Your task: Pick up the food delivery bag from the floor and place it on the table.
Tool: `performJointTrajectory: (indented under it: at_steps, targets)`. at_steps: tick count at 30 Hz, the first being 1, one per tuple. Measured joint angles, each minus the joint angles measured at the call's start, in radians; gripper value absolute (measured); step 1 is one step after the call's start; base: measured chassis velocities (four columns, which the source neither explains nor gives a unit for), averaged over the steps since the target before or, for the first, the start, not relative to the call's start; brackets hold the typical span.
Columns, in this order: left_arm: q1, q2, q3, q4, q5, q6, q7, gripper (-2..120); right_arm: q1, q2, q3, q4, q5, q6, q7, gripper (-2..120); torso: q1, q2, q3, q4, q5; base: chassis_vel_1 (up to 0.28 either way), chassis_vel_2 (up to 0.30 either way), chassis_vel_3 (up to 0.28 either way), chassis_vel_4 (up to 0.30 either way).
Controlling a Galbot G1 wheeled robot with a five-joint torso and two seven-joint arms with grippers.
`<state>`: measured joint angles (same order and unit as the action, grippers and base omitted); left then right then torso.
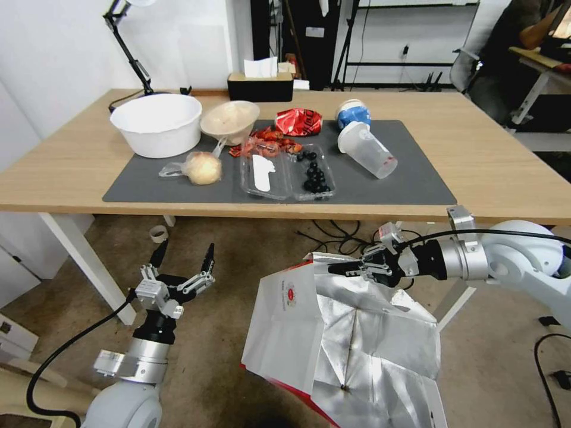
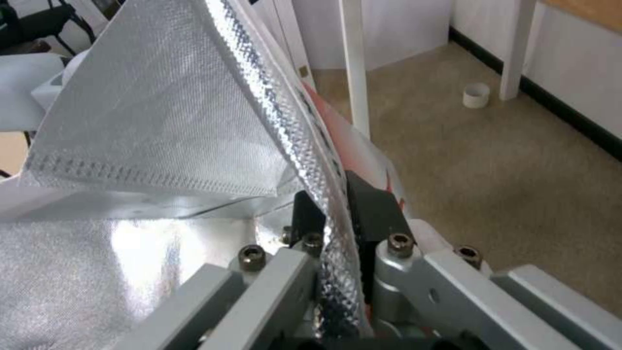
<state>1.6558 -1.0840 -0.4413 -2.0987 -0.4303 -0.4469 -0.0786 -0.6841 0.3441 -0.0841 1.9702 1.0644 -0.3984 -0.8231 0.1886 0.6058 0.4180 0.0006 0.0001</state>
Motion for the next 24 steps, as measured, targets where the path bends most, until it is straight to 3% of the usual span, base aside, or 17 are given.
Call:
performJointTrajectory:
  at_steps: [24]
  targets:
    - [-0.008, 0.007, 0.004, 0.006, -0.003, 0.01, 0.001, 100, 0.005, -0.001, -0.003, -0.008, -0.002, 0.003, -0.012, 0, 0.041, 0.1, 0.06, 0.0, -0.0001, 0.0, 0.0, 0.0, 0.0]
